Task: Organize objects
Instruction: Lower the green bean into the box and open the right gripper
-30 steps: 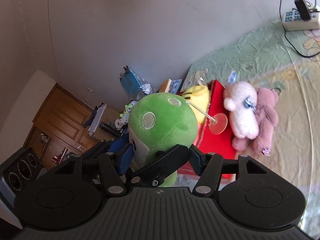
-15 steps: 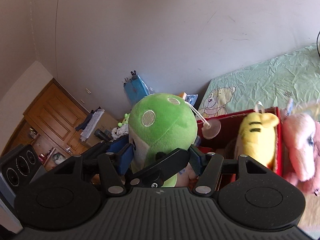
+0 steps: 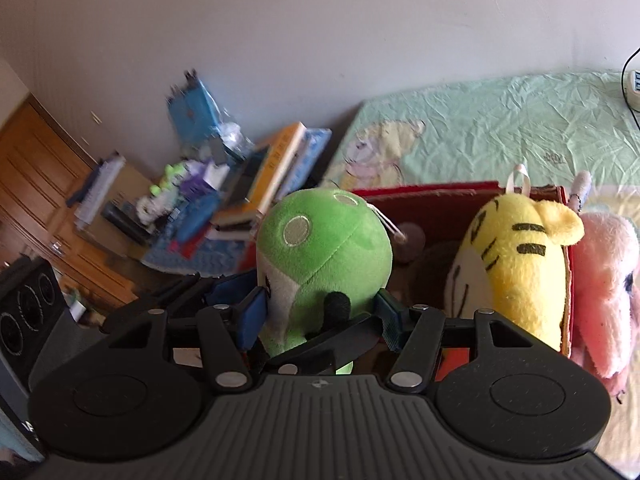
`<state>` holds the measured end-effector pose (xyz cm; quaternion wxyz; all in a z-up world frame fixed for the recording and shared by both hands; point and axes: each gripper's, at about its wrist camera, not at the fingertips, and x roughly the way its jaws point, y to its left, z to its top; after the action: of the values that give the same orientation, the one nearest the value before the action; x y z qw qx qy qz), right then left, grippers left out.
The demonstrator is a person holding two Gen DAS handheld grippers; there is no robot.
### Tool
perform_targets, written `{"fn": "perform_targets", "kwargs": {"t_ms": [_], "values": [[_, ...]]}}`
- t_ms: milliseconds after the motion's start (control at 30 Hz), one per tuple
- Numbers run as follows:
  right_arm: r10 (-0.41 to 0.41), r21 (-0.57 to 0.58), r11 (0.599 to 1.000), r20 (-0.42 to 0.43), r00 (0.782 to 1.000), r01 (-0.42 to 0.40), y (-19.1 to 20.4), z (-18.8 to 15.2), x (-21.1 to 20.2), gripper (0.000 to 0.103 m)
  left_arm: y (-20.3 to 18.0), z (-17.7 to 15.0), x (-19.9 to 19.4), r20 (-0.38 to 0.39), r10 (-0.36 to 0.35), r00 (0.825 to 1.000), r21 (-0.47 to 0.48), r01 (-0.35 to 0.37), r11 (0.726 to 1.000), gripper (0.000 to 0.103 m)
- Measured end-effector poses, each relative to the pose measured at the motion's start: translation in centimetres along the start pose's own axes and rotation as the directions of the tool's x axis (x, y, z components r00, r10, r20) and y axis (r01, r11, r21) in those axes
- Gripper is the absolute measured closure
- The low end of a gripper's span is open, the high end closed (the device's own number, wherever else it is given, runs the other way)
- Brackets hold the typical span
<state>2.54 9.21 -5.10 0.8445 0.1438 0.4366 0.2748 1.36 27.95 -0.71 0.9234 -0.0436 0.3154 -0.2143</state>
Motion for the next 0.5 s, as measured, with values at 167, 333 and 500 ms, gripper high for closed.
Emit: {"fn": "perform_targets", "kwargs": {"t_ms": [167,333,500], "values": [[-0.13,-0.049,0.991,-0.099,0.987,0.126,-0.3,-0.3,2.3,0.043,0.1,-1.4,1.6,-0.049,0.01,0.999,0.022,-0.009,1.0,0.02],[-0.161,-0.053,0.987,-0.16,0.974,0.154,-1.2,-0.6,3.5,0.042,0.8,-2.3,3.1,-0.106,0.018,0.994,0.017,-0.017,1.0,0.017],[-0.193,-0.084,0.98,-0.173,0.966,0.181,-1.2,-1.2,4.5,0.042,1.0,-3.0,4.1,-0.158,0.045,0.986,0.035,-0.04,0.999,0.017]]}}
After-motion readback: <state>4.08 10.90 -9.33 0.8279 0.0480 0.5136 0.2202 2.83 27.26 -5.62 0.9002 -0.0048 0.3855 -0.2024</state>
